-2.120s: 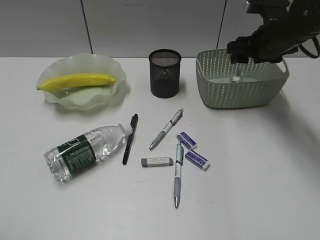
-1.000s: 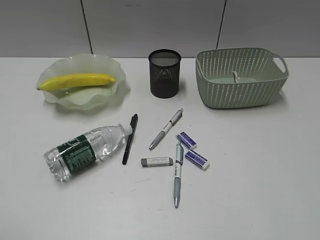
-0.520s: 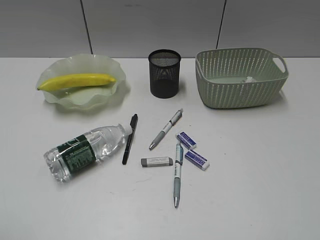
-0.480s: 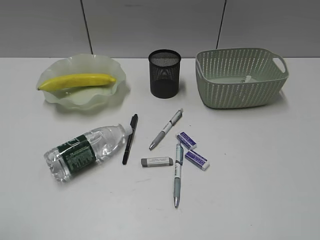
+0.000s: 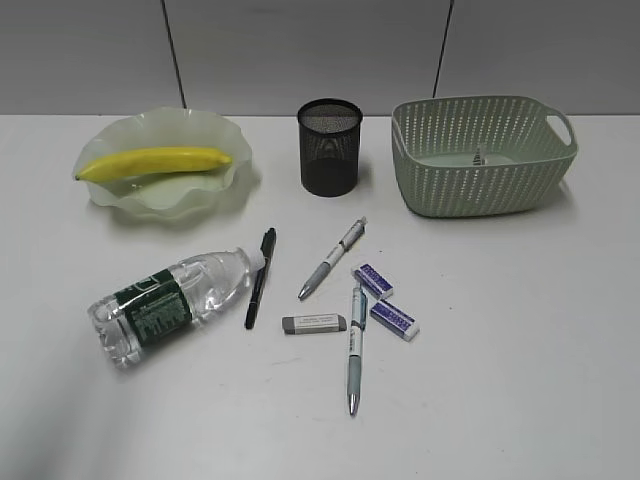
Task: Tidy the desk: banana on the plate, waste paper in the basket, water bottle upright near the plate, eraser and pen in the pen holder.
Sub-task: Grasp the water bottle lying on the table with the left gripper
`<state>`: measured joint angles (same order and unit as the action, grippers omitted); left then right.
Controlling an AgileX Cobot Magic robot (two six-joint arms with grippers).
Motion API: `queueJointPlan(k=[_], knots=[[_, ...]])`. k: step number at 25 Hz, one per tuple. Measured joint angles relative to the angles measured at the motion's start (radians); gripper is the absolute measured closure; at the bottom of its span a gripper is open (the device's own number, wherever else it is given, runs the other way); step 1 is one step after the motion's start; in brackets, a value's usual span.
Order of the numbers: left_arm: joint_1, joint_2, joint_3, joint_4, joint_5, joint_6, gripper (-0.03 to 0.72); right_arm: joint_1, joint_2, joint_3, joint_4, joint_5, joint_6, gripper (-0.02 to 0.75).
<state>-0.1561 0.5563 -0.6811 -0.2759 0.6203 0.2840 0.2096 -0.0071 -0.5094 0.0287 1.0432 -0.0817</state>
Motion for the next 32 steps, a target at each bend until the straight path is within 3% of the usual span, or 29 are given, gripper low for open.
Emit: queueJointPlan(k=[5, 10, 15, 20, 25, 32], knots=[[0.000, 0.382, -0.151, -0.102, 0.014, 0.162, 0.366, 0.000, 0.000, 0.000, 0.000, 0.000, 0.000, 0.493], [-0.010, 0.681, -0.286, -0.169, 0.098, 0.278, 0.231, 0.000, 0.000, 0.000, 0.000, -0.002, 0.001, 0.493], [-0.141, 0.875, -0.343, -0.152, 0.087, 0.368, 0.188, 0.000, 0.000, 0.000, 0.000, -0.002, 0.001, 0.493], [-0.261, 1.020, -0.346, -0.028, 0.017, 0.392, 0.151, 0.000, 0.000, 0.000, 0.000, -0.002, 0.002, 0.494], [-0.269, 1.134, -0.346, -0.028, -0.050, 0.392, 0.085, 0.000, 0.000, 0.000, 0.000, -0.002, 0.002, 0.494], [-0.292, 1.223, -0.349, -0.028, -0.102, 0.392, 0.075, 0.000, 0.000, 0.000, -0.009, -0.002, 0.010, 0.494]])
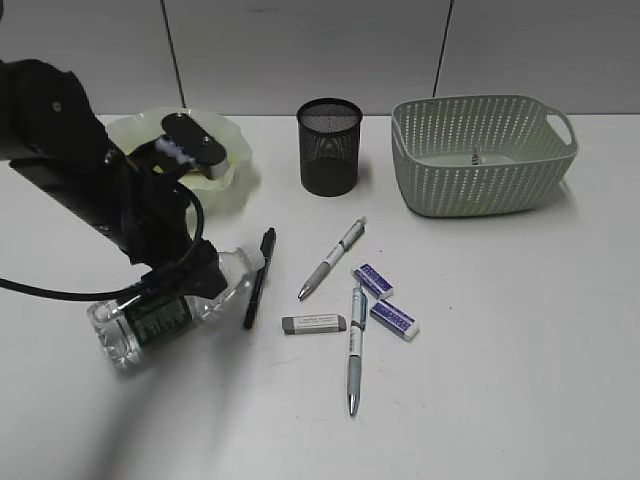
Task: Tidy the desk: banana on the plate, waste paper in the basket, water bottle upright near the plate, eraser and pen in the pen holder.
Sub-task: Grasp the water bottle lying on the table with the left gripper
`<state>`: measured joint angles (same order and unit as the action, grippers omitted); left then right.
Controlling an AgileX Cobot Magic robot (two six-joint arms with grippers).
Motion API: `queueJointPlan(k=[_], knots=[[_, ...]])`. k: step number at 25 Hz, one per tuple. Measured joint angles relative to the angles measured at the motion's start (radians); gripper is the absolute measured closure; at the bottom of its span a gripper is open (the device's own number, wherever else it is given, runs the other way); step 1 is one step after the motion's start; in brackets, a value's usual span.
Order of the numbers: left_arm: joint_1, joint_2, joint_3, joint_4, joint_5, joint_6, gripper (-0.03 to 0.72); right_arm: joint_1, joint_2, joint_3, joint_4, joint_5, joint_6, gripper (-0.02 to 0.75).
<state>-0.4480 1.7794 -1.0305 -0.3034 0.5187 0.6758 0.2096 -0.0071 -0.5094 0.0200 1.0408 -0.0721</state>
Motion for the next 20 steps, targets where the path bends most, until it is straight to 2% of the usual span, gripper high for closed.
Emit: queueJointPlan(k=[8, 11, 13, 20], knots=[[-0.015, 0.095, -0.002, -0.012, -0.097, 0.001, 0.084, 0.000, 0.000, 0.000, -0.001, 0.000, 0.000, 0.494], [-0.015, 0.115, -0.002, -0.012, -0.115, 0.001, 0.160, 0.000, 0.000, 0.000, -0.001, 0.000, 0.001, 0.494], [-0.015, 0.115, -0.002, -0.012, -0.118, 0.002, 0.235, 0.000, 0.000, 0.000, -0.002, -0.001, 0.002, 0.494], [-0.015, 0.113, -0.004, -0.029, -0.086, 0.002, 0.239, 0.000, 0.000, 0.000, -0.003, -0.001, 0.002, 0.494]])
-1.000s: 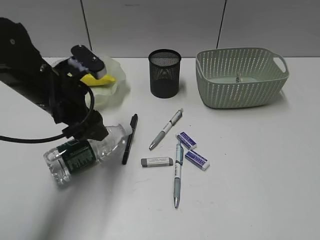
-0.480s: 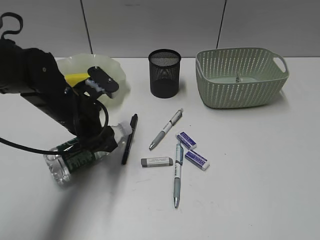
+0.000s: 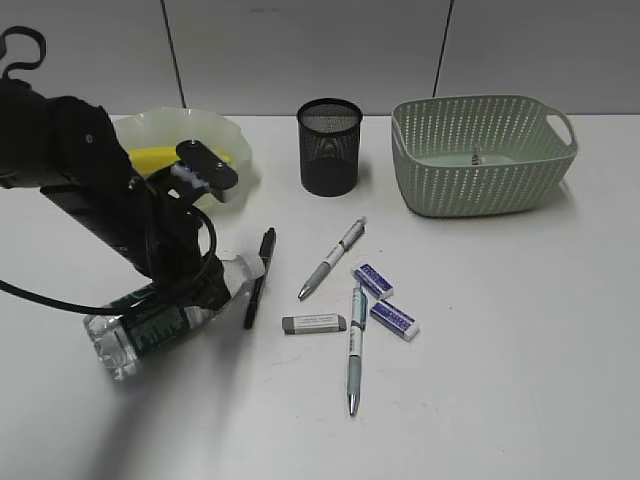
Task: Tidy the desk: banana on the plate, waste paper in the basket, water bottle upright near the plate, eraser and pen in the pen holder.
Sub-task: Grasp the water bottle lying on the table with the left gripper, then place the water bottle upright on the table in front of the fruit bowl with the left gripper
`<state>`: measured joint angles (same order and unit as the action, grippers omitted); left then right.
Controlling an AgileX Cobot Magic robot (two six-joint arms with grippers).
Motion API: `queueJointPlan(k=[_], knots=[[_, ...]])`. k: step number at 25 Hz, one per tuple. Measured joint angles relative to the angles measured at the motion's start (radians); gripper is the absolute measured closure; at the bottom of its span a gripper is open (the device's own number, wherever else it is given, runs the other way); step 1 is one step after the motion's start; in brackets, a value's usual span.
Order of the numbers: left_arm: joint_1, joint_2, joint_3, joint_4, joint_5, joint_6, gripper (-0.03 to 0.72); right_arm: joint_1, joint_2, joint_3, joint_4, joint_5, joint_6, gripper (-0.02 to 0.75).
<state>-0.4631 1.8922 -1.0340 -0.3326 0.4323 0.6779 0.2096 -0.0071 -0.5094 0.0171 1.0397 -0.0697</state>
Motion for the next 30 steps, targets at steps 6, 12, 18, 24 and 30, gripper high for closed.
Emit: queueJointPlan(k=[6, 12, 18, 24, 30], knots=[[-0.001, -0.085, 0.006, -0.002, 0.076, -0.006, 0.239, 0.000, 0.000, 0.000, 0.000, 0.000, 0.001, 0.494], [0.017, -0.261, 0.012, -0.005, 0.086, -0.051, 0.263, 0.000, 0.000, 0.000, -0.001, 0.000, 0.001, 0.494], [0.094, -0.378, 0.150, -0.071, 0.034, -0.064, 0.276, 0.000, 0.000, 0.000, -0.001, 0.000, 0.001, 0.494], [0.132, -0.418, 0.300, -0.154, -0.171, -0.072, 0.279, 0.000, 0.000, 0.000, -0.001, 0.000, 0.001, 0.494], [0.132, -0.424, 0.350, -0.238, -0.277, -0.078, 0.279, 0.000, 0.000, 0.000, -0.001, 0.000, 0.001, 0.494]])
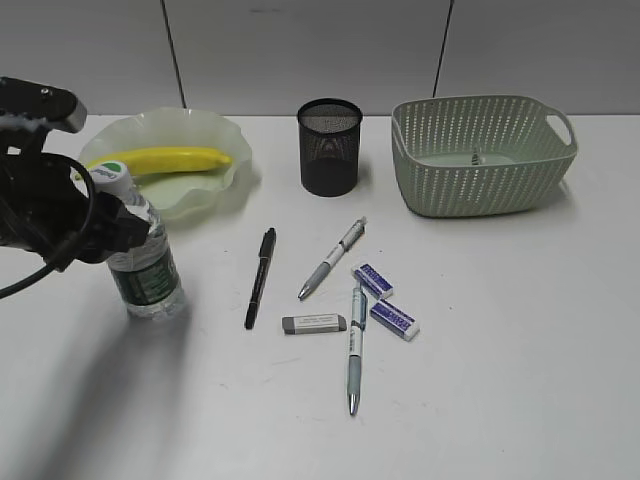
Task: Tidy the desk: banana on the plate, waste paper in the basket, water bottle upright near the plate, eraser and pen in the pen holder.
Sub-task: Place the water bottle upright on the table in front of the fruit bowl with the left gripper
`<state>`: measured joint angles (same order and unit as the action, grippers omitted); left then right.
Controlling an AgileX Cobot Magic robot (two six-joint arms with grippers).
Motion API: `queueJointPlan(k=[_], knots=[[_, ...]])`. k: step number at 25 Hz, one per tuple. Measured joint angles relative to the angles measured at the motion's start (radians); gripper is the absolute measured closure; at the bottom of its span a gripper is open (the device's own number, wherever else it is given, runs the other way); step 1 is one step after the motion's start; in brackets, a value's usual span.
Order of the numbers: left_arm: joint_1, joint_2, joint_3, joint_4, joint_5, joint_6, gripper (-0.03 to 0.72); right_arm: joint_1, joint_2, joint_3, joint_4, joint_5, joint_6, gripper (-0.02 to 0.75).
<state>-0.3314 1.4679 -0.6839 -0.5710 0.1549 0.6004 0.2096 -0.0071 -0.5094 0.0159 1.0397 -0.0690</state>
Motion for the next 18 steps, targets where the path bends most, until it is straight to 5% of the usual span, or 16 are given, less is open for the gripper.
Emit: queueJointPlan(k=[6, 11, 18], knots=[[0.001, -0.014, 0.001, -0.006, 0.021, 0.001, 0.277, 0.000, 0.000, 0.000, -0.001, 0.000, 0.000, 0.494], [0.002, -0.084, 0.010, -0.001, 0.058, 0.004, 0.179, 0.000, 0.000, 0.000, -0.001, 0.000, 0.000, 0.495], [0.002, -0.268, 0.009, 0.008, 0.093, 0.004, 0.158, 0.000, 0.000, 0.000, -0.001, 0.000, 0.000, 0.495]])
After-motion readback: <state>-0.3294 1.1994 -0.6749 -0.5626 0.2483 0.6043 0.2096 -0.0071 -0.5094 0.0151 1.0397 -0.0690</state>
